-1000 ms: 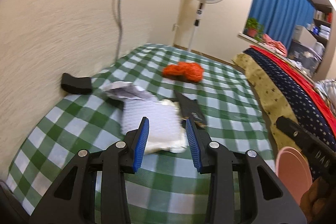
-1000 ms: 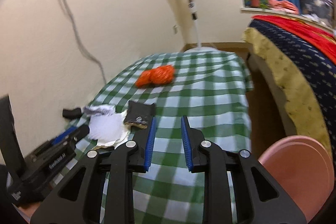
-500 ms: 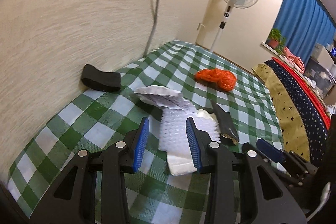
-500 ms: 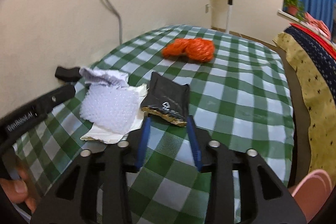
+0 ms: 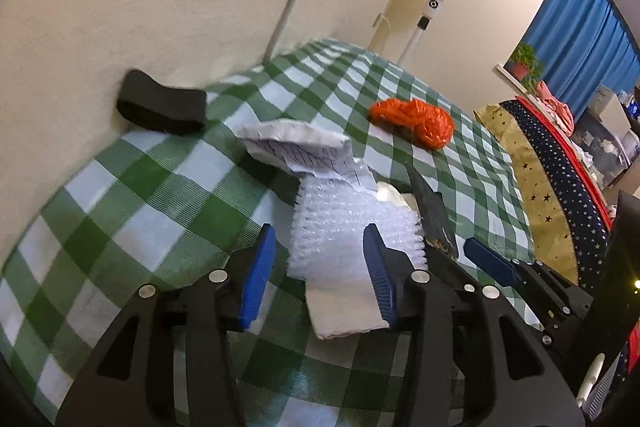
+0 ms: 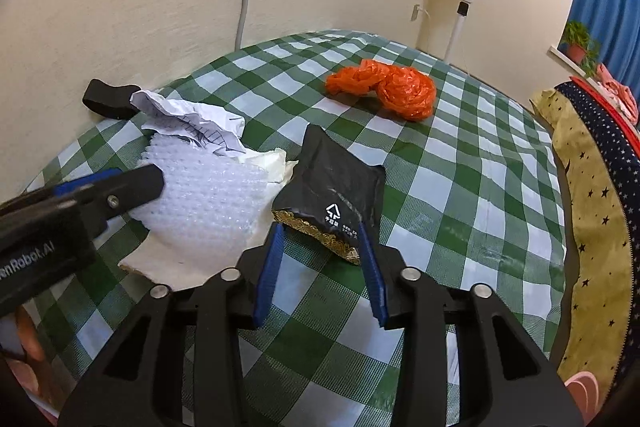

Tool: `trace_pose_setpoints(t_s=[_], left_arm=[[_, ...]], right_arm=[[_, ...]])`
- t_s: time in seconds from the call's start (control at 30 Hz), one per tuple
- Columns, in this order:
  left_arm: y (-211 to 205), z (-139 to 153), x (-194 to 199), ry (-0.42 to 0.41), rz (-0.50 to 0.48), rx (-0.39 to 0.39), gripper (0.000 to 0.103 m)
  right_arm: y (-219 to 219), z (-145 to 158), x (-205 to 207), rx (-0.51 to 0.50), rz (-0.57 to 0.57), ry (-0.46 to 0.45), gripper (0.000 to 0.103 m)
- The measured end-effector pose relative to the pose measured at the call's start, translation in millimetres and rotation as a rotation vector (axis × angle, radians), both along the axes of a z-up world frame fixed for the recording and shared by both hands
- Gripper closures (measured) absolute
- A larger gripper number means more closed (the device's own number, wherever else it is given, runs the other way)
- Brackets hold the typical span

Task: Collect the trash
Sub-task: 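Grasp the black pouch with the right tool while the left tool grasps the white bubble wrap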

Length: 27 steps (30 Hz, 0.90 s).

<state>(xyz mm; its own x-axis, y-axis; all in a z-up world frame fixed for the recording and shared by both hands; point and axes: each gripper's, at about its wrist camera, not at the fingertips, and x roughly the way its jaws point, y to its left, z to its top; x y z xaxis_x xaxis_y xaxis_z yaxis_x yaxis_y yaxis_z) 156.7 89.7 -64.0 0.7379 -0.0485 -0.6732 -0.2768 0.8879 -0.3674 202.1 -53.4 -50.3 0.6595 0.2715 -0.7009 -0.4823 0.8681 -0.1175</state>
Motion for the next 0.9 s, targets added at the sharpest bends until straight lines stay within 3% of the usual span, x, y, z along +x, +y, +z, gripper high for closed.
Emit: trace_pose_setpoints(t_s=[0.07,0.2,0.43,0.53,0.67,0.73,0.87,0.9], left_arm=[[-1,-3,2,0.009,-0.007,-0.014,0.058],[-1,-6,4,0.021,-0.007,-0.023,0.058],[0,-6,3,0.026,-0.027,-0.037,0.09],[0,0,0,0.01,-0.023,-0.034,0.095],[3,9,-7,-0.014,-0.01,-0.015,0.096],[6,10,-9,-0.019,0.002,-0.016,0.096],[10,15,-12,-0.035,0.026,-0.014,0.096],[9,15,-11,-0.034,0.022,-0.015,0.096]], right_arm=[[-1,-1,1,0.006,0.001,0.008,0.076],[-4,-2,2,0.027,0.004,0.015,0.101],[-25,5,2,0.112,-0.048,0.026,0.103],[-31,7,0,0.131,-0.042,0.036,0.103],[-30,7,2,0.138,-0.045,0.053,0.089],[-29,7,4,0.128,-0.051,0.047,0.065],[-42,7,17,0.218,-0.103,0.107,0.062],[-46,6,22,0.242,-0.12,0.123,0.055]])
